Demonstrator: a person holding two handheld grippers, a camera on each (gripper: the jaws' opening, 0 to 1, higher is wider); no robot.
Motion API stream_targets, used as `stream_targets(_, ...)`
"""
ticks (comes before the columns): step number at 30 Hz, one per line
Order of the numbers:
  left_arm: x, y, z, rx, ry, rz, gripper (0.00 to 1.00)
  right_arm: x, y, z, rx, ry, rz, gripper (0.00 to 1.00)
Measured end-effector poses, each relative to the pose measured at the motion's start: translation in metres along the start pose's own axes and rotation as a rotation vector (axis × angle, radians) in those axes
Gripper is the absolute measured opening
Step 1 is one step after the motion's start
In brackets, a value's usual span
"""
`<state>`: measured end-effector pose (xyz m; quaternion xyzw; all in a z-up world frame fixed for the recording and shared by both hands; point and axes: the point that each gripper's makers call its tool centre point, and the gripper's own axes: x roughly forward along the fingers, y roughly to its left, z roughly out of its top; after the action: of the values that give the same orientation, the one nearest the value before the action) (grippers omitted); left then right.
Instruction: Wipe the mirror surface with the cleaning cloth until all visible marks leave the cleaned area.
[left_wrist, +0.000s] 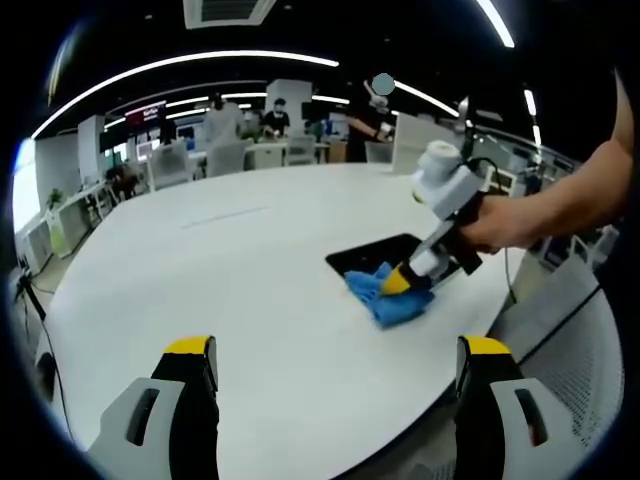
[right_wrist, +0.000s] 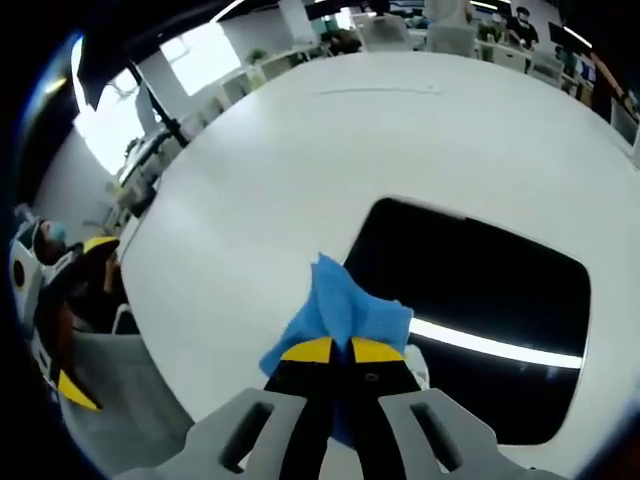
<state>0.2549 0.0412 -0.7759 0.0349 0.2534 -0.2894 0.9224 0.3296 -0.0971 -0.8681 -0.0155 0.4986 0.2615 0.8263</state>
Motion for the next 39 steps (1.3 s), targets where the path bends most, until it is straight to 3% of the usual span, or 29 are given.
stream_targets(8, -0.001, 0.000, 0.002, 0.000, -0.005, 0.004, 0.99, 0.002, 0.003, 0.002, -0.052, -0.010, 0.001, 0.00)
stream_targets(11, -0.001, -0.001, 0.001, 0.002, -0.003, 0.002, 0.99, 0.002, 0.003, 0.002, -0.162, -0.007, 0.011, 0.00)
stream_targets(25, -0.001, 0.002, -0.001, 0.019, 0.004, 0.012, 1.00, 0.002, 0.001, 0.003, -0.038, -0.011, -0.028, 0.00)
stream_targets(39, -0.001, 0.003, 0.000, 0.003, -0.001, 0.015, 1.00, 0.007, -0.003, 0.013, -0.055, -0.002, -0.036, 0.00)
